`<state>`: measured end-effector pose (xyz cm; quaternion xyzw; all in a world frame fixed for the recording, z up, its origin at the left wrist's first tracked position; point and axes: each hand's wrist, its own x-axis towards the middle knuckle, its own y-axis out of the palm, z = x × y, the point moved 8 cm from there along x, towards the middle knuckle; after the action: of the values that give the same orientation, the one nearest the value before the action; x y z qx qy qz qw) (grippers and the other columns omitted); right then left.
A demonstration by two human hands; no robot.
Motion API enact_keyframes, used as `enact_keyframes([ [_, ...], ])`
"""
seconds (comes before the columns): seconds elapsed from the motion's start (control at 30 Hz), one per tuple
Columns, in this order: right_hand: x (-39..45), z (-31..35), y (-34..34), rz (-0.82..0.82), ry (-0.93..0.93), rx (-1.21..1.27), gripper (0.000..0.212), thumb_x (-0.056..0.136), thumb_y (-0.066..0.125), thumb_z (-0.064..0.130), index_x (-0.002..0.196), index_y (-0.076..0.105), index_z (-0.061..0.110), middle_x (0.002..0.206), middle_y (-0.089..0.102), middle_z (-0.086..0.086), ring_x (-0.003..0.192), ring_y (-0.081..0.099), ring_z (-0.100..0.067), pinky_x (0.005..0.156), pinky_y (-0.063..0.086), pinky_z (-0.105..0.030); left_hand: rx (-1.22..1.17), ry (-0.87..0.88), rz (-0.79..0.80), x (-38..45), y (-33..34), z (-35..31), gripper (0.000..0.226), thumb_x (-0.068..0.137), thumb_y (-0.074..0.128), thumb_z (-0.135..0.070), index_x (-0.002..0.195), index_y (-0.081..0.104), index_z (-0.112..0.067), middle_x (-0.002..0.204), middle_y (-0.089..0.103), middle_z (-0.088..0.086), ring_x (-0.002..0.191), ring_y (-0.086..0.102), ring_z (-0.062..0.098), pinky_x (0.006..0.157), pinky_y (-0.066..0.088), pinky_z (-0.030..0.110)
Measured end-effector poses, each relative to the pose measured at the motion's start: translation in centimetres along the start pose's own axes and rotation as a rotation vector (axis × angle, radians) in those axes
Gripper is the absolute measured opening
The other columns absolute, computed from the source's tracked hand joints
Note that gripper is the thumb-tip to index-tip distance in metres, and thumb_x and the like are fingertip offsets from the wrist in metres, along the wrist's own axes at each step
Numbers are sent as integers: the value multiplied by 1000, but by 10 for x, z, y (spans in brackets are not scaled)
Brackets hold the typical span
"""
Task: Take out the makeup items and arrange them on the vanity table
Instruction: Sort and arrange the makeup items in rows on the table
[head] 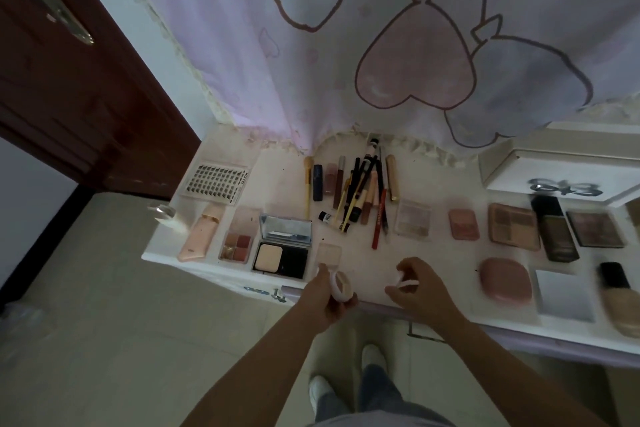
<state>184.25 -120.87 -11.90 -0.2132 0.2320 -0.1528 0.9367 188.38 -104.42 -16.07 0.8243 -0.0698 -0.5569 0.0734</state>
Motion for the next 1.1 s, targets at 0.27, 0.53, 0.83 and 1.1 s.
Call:
enact_keyframes([
  [0.27, 23, -26, 12, 41, -39, -215, 41, 72, 70, 6, 105, 49, -4, 110, 50, -16, 103, 50, -28, 78, 31, -16, -37, -94, -21, 24, 19, 7, 44, 96, 31, -46, 99, 48, -6, 76, 55, 16, 33, 58, 19, 30, 40, 12],
  [0.53, 28, -43, 15, 47, -66, -337, 44, 72, 71, 10, 110, 52, 0, 122, 50, -16, 115, 45, -27, 79, 22, -10, -9, -107, -58, 31, 21, 6, 39, 95, 38, -43, 89, 47, -6, 79, 54, 17, 66, 54, 27, 40, 53, 31],
  [0.83, 30, -29, 14, 27, -111, -379, 49, 79, 66, 15, 122, 47, 0, 130, 46, -15, 123, 39, -26, 98, 19, -15, 670, 234, -176, 16, 5, -16, 15, 93, 50, -22, 87, 52, -7, 85, 56, 6, 71, 55, 17, 64, 47, 25],
  [1.1, 30, -16, 1, -39, -119, -332, 43, 72, 71, 0, 110, 55, -9, 120, 52, -26, 115, 46, -38, 99, 30, -31, 1733, 888, -216, 24, 55, -54, 75, 81, 63, -33, 141, 23, -12, 142, 32, 5, 130, 26, 22, 105, 26, 31],
])
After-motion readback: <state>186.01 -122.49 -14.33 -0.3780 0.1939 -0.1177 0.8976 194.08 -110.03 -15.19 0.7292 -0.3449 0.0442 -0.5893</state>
